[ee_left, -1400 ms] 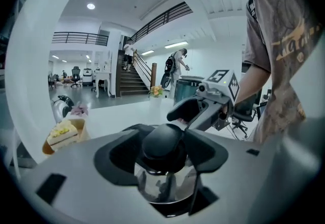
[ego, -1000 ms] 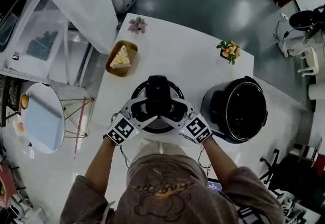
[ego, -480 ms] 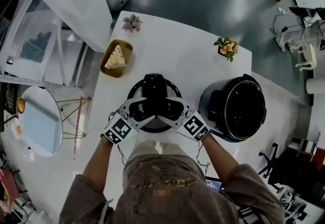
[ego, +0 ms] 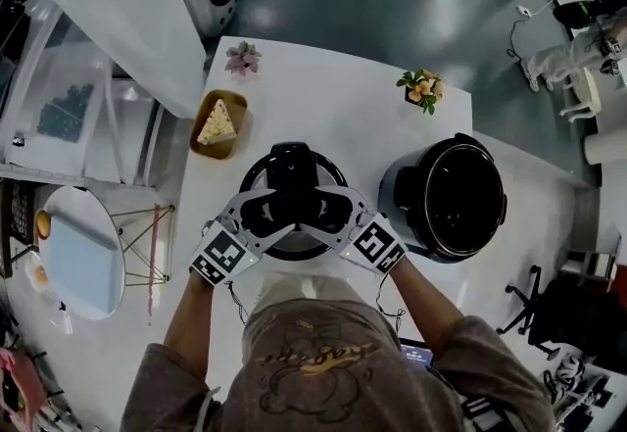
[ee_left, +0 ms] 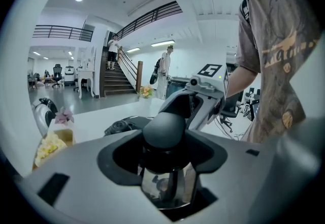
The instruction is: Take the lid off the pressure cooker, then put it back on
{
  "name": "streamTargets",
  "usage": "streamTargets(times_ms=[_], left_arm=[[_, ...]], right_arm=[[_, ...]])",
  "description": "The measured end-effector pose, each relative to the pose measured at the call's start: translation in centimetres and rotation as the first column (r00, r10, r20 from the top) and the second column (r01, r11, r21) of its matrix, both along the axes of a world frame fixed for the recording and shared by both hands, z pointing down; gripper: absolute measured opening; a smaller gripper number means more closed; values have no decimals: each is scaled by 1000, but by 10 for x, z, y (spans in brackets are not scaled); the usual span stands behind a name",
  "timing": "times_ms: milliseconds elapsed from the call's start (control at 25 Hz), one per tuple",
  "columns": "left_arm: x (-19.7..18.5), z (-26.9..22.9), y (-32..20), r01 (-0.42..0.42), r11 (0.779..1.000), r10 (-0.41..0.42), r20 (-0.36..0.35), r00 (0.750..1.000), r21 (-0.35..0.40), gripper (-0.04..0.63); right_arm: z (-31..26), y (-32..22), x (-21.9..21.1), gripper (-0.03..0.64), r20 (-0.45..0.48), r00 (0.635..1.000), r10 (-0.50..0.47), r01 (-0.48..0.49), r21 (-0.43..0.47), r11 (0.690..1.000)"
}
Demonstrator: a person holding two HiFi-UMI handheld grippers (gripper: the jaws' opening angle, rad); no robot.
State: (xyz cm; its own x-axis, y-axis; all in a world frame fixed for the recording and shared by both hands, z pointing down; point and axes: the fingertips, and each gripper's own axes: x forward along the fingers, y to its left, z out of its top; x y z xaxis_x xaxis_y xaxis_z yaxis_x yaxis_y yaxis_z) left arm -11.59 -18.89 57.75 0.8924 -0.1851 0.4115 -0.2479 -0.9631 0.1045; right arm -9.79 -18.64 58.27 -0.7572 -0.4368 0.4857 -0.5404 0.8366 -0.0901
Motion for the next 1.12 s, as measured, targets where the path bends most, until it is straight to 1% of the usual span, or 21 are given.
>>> streamTargets(times_ms=[200, 360, 600, 760, 880, 1000, 1120], left_arm=[[0, -45, 0, -14, 1000, 15, -20, 1000, 24, 262], [-2, -82, 3, -30, 998, 31, -29, 999, 49, 262], [13, -136, -4, -89, 991, 94, -38, 995, 104, 262], [32, -163, -6, -143, 980, 150, -43, 988, 137, 262], [50, -176, -8, -189, 971, 199, -59, 978, 145, 262], [71, -186, -9, -234, 961, 247, -74, 966, 149, 262], [100, -194, -5, -287, 945, 302, -84, 950, 157, 262]], right_arm=[[-44, 0, 0, 268, 28, 999, 18, -19, 20, 1000], [-82, 3, -2, 268, 29, 999, 35, -37, 53, 998], [-136, -3, 13, 268, 24, 995, 94, -96, 107, 990], [-161, -5, 33, 268, 16, 988, 152, -153, 138, 978], [-177, -5, 51, 268, 4, 980, 199, -197, 146, 969], [-187, -3, 72, 268, -12, 968, 252, -247, 154, 957], [-196, 2, 101, 268, -23, 951, 309, -301, 165, 939]])
